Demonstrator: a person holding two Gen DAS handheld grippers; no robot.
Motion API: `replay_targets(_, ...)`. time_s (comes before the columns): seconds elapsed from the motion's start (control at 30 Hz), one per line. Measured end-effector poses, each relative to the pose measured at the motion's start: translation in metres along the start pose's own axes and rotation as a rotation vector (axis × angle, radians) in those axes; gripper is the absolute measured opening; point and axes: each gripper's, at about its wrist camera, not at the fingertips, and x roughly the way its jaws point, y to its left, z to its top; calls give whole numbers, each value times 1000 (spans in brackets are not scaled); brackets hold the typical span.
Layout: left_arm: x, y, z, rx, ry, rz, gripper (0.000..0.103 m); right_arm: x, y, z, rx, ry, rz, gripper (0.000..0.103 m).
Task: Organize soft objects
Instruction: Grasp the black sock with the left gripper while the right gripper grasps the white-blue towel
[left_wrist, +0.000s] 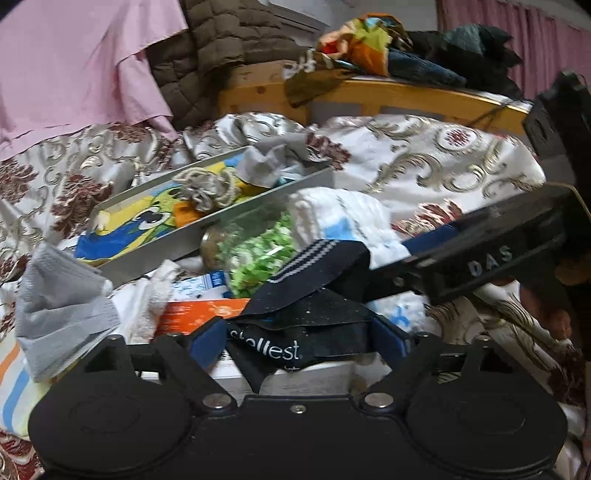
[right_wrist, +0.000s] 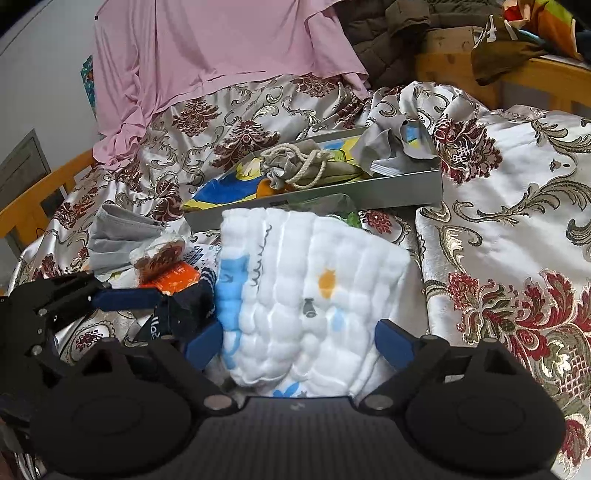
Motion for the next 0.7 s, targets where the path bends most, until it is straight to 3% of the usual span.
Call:
replay_targets(0.27, 2, -6, -2, 30, 21, 24, 76, 1, 1, -2, -1, 8, 1, 83)
replay_targets(0.53, -2, -12, -2, 24, 20, 9, 50, 2, 2, -3, -2, 19, 15, 67)
replay_targets(0.7, -4, -11, 0, -5, 24, -13, 40, 0, 4, -3, -10, 14, 26, 57)
